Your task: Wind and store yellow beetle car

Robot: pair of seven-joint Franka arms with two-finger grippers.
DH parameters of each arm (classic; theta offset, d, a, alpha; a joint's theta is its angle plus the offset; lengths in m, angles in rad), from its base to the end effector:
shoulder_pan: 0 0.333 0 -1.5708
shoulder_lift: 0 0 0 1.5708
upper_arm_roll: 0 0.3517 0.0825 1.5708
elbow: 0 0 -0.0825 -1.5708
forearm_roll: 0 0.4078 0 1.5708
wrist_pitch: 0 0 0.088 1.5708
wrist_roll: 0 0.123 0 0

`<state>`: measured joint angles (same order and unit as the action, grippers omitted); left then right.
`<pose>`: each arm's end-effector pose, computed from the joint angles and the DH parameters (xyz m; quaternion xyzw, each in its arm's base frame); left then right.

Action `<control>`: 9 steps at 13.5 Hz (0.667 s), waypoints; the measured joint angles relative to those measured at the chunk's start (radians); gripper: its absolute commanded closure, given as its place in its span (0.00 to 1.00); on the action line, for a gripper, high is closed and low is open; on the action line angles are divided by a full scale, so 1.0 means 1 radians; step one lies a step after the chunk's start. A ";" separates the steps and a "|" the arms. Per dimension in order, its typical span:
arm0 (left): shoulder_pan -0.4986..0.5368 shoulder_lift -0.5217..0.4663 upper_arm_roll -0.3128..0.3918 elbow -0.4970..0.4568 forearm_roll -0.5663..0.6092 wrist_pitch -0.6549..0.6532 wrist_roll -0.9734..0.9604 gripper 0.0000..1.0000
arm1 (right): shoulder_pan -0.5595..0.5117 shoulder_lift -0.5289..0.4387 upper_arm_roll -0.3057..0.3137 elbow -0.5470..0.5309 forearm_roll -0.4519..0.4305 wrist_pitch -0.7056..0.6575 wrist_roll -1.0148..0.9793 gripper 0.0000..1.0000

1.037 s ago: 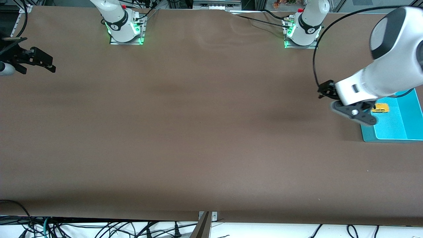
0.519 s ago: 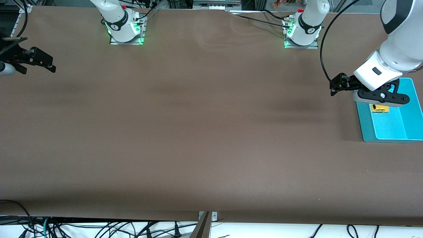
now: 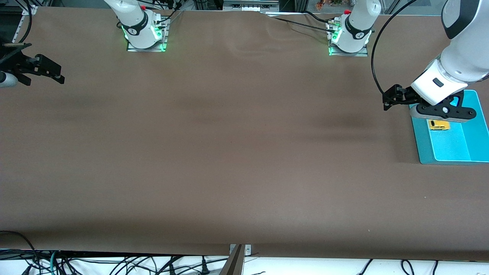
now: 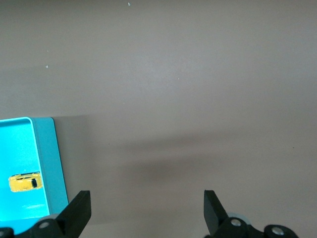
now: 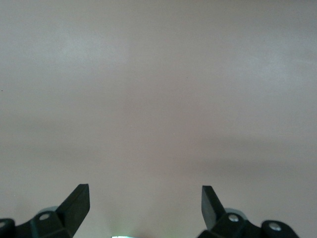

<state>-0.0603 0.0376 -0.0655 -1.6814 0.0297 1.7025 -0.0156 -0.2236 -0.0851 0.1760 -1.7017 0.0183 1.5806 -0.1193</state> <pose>0.5929 -0.0710 0.5784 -0.9982 0.0571 0.0072 0.0140 0.5470 -0.0198 0.6273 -0.9992 -0.0351 0.0184 0.0033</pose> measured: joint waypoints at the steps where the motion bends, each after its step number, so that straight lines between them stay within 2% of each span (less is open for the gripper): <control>1: 0.000 0.000 0.000 0.000 0.000 0.000 0.000 0.00 | 0.000 0.000 0.000 0.000 0.000 0.000 0.000 0.00; 9: 0.006 0.000 0.002 0.000 0.000 -0.006 -0.001 0.00 | 0.000 0.000 0.000 0.000 0.000 -0.008 0.000 0.00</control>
<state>-0.0539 0.0376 -0.0637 -1.6814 0.0297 1.6968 -0.0163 -0.2236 -0.0851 0.1760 -1.7017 0.0183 1.5728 -0.1197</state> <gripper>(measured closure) 0.000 0.000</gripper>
